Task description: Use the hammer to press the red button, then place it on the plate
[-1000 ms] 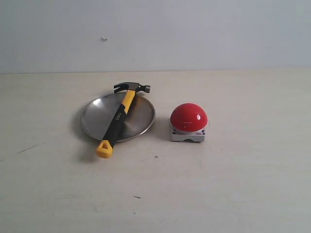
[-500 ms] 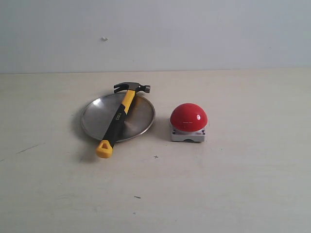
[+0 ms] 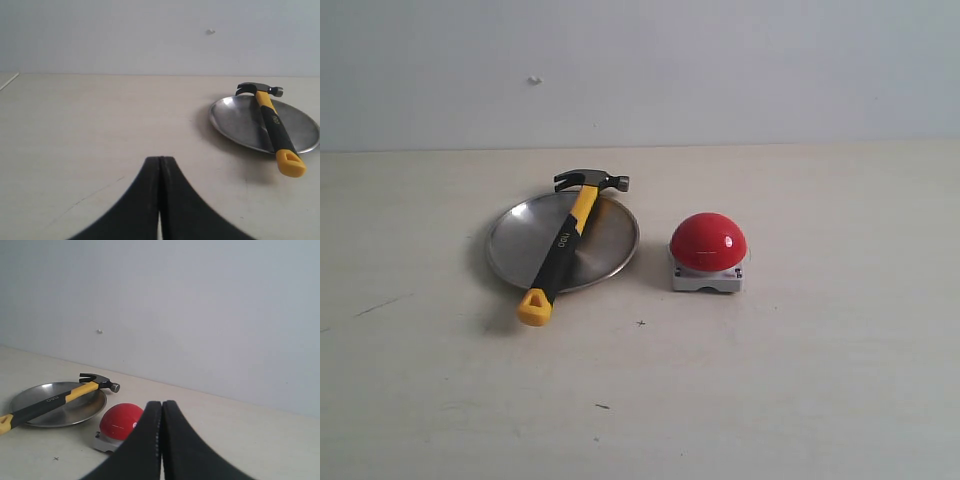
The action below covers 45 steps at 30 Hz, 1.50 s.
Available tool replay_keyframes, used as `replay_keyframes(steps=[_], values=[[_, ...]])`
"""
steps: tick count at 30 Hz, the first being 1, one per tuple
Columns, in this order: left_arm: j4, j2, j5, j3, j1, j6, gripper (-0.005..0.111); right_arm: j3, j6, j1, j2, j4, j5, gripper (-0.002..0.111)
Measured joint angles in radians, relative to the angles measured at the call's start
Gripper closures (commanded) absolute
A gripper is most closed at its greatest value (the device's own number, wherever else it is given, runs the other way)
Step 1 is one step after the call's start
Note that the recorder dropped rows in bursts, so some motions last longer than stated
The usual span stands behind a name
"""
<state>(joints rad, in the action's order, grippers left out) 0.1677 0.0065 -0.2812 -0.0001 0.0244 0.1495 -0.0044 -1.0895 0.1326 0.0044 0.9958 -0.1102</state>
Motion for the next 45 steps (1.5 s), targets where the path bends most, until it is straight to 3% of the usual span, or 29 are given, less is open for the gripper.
replay_keyframes(steps=[45], values=[[-0.002, 0.0, -0.037, 0.0, 0.0, 0.026, 0.107, 0.0, 0.002, 0.0, 0.0, 0.0, 0.0, 0.108]])
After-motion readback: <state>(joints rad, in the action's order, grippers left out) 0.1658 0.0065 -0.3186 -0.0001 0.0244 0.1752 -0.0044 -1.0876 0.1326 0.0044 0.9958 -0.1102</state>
